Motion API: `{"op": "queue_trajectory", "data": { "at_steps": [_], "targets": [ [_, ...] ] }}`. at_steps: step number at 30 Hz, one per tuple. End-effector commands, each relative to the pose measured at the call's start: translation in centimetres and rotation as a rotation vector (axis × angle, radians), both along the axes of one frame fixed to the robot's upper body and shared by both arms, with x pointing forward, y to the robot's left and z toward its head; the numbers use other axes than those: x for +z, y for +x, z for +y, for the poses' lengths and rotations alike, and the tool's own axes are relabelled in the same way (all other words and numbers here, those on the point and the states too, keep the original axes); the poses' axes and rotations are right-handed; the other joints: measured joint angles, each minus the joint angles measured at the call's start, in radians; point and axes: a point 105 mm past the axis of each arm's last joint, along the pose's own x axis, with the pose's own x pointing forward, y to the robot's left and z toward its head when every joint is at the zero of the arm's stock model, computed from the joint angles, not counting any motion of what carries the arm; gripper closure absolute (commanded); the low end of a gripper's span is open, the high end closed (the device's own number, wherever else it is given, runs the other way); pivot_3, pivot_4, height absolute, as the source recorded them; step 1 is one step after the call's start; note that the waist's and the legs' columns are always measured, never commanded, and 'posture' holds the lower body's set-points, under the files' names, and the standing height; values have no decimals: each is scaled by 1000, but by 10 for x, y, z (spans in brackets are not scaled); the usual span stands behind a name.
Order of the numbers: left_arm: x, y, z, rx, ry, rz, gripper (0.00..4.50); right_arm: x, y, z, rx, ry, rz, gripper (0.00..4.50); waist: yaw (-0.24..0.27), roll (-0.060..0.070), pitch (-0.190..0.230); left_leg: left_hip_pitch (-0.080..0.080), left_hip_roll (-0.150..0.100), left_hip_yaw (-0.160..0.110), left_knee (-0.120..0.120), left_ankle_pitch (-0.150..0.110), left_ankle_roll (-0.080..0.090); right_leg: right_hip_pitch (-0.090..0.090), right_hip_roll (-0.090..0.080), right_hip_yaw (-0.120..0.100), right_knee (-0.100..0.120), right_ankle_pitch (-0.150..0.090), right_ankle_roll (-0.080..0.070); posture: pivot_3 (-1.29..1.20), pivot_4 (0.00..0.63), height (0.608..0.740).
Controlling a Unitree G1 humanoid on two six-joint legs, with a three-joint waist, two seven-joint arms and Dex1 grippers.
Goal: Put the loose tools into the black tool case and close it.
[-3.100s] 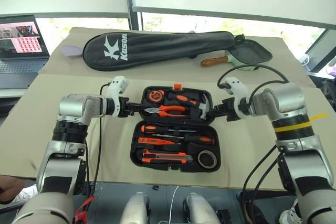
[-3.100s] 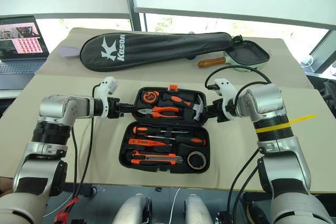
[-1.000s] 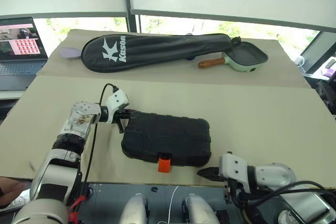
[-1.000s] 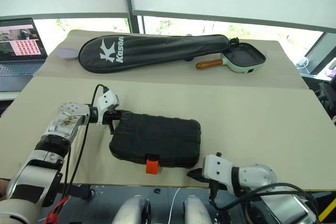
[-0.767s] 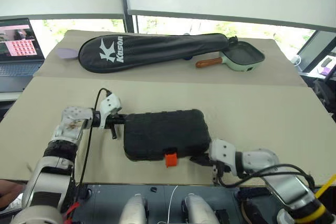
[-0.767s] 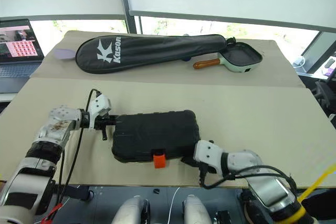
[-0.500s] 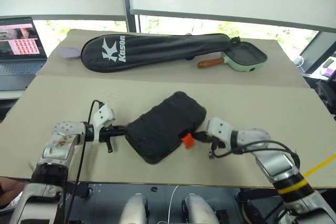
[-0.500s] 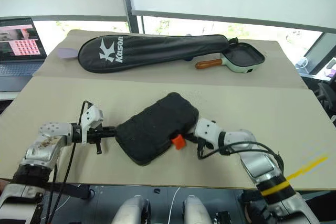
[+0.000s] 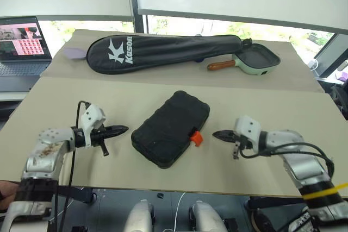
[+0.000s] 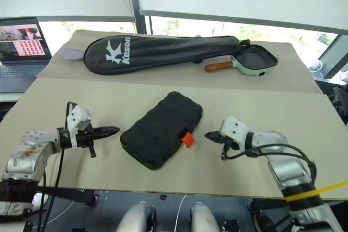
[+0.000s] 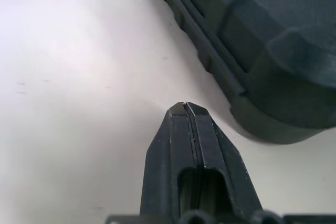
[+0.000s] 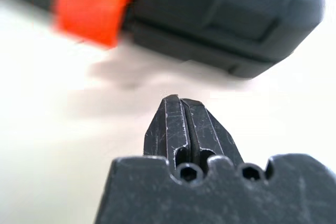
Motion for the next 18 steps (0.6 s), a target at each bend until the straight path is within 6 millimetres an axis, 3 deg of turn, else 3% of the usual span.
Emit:
{"op": "queue_trajectory", "data": {
  "at_steps": [1,4,9,13,18],
  "targets": [
    [36,9,-33,-124,-101,-40,4473,22,-19,5,25,43,-34,4500,5,0,0,0,0,0,0,0,0,0,0,0,0,0,0,0,150,740],
    [46,14,-63,-209,-140,-51,4473,23,-24,13,13,68,-34,4500,9,0,0,-1,-1,0,1,0,0,0,0,0,0,0,1,0,150,740],
    [36,19,-101,-307,-90,-58,4473,22,-20,25,-6,97,-62,4500,1,0,0,0,-1,0,1,0,0,0,1,1,-1,0,1,0,150,740],
    [18,24,-110,-329,-12,-55,4473,21,-18,32,-3,111,-65,4500,-4,0,0,-1,-1,-1,1,0,0,0,1,1,0,0,1,0,150,740],
    [5,29,-105,-310,8,-46,4473,17,-19,37,3,110,-49,4500,-2,0,0,0,-1,-1,1,0,0,1,1,1,-1,0,1,0,150,740]
  ]
}}
